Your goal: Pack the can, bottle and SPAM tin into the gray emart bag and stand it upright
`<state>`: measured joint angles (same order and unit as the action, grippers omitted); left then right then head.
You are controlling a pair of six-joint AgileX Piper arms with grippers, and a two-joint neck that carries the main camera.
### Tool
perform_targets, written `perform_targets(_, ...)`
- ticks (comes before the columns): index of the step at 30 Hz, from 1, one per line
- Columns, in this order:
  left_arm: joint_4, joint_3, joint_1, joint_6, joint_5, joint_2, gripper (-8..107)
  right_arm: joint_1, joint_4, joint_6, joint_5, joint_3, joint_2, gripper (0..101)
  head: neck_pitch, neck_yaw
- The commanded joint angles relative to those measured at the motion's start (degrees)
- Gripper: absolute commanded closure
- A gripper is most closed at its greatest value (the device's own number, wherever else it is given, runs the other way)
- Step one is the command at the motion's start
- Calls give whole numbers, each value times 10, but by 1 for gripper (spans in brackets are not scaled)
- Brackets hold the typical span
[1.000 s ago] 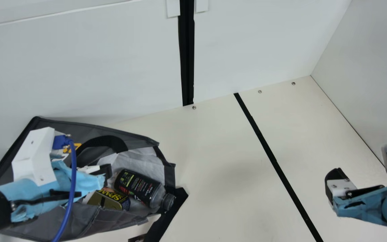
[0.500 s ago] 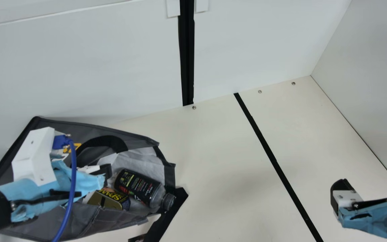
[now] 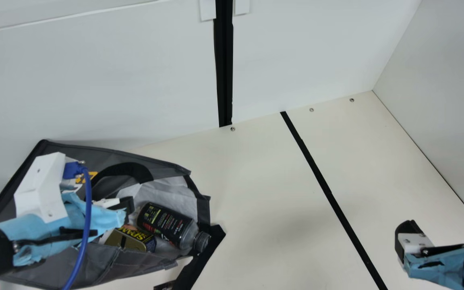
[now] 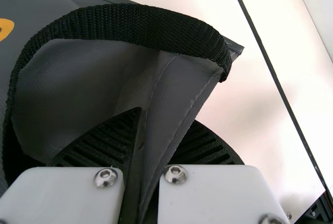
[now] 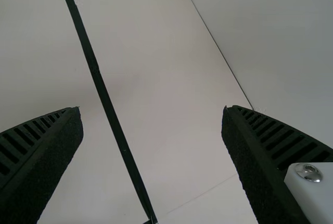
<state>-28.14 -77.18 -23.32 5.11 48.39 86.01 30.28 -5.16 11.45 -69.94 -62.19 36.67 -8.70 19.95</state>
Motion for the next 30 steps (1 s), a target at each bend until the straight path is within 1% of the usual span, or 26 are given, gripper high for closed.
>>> perform_targets(1,0,0,0,0,0,0,107,0,3,1,0,0,1,6,-13,0)
perform_targets(12,0,0,0,0,0,0,107,-10,1,-3,0,-6,9,6,-13,0)
perform_targets(19,0,0,0,0,0,0,107,-29,-8,-14,0,-19,25,6,-13,0)
perform_targets(24,0,0,0,0,0,0,107,-63,-12,-33,0,-34,42,6,-13,0)
perform_targets(30,0,0,0,0,0,0,107,-125,-27,-67,0,-56,70,6,-13,0)
